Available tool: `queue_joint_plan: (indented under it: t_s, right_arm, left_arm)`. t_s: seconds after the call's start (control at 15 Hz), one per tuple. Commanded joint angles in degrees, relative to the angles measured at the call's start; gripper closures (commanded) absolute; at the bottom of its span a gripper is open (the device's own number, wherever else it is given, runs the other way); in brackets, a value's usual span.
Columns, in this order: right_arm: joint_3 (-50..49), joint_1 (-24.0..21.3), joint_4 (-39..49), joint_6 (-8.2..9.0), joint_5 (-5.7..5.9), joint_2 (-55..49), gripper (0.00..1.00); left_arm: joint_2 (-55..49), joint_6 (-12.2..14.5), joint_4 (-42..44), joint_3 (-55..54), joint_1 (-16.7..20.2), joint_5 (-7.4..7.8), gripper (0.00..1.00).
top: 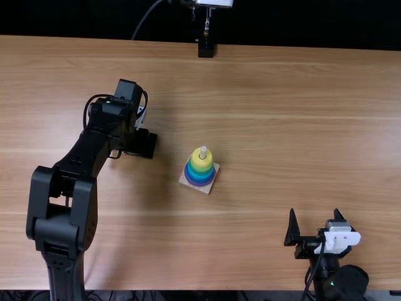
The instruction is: Build the Hanoi tower: stack the rings onto the peg from bottom to top in this color order: purple, dark blue, light blue, dark green, light green, yellow, orange.
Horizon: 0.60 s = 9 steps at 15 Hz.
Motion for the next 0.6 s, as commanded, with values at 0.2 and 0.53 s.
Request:
queue_joint_plan:
  t_s: [0.2, 0.53]
  right_arm:
    - [-3.6, -0.8, -4.0, -0.03, 0.10, -0.7, 0.00]
    - [-3.6, -0.8, -4.0, -0.03, 0.10, -0.7, 0.00]
  left_arm:
    - [0.8, 0.4, 2.0, -1.7, 0.4, 2.04, 0.66]
    - [0.2, 0.0, 11.1, -6.9, 0.5, 1.51, 1.00]
